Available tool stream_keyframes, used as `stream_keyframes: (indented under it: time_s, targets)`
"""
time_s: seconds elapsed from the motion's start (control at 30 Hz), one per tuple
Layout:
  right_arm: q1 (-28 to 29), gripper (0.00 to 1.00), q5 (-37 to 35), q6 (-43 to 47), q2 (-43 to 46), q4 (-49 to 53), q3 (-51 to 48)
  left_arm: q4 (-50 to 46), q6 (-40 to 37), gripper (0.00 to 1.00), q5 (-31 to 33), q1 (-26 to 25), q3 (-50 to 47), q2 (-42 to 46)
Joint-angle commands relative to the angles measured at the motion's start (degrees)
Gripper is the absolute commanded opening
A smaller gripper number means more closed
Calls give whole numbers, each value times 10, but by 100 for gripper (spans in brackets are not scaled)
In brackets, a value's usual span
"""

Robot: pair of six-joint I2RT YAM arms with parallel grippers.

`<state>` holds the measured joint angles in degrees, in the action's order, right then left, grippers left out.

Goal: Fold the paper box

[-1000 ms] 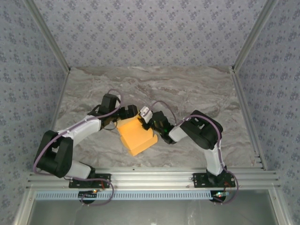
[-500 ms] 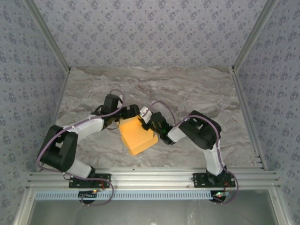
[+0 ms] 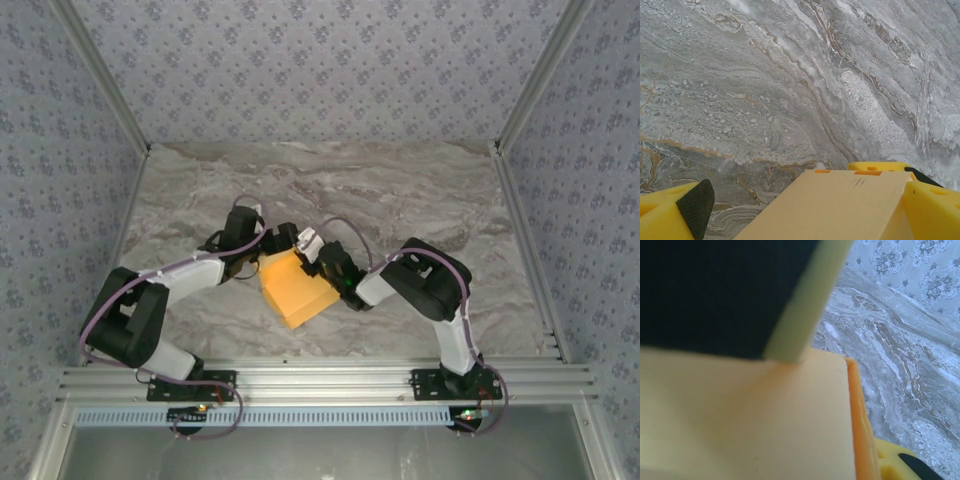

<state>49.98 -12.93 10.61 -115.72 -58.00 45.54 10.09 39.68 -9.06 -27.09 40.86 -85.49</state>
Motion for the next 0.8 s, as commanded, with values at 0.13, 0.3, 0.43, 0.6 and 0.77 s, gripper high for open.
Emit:
stream_keyframes:
  time_s: [0.13, 0.3, 0.43, 0.6, 0.77]
  targets:
    - [-12, 32, 108, 52, 70, 54, -44, -97, -2, 98, 0, -23, -29, -26]
    - [-33, 35, 143, 63, 120, 83, -84, -101, -4, 98, 2, -22, -26, -25]
    - [-49, 36, 157, 63, 148, 83, -110, -106, -5, 98, 4, -21, -21, -25]
    - [-73, 34, 175, 66, 167, 83, -129, -107, -5, 98, 3, -20, -17, -28]
    - [-91, 30, 194, 70, 186, 107, -119, -109, -4, 98, -1, -20, -16, -29]
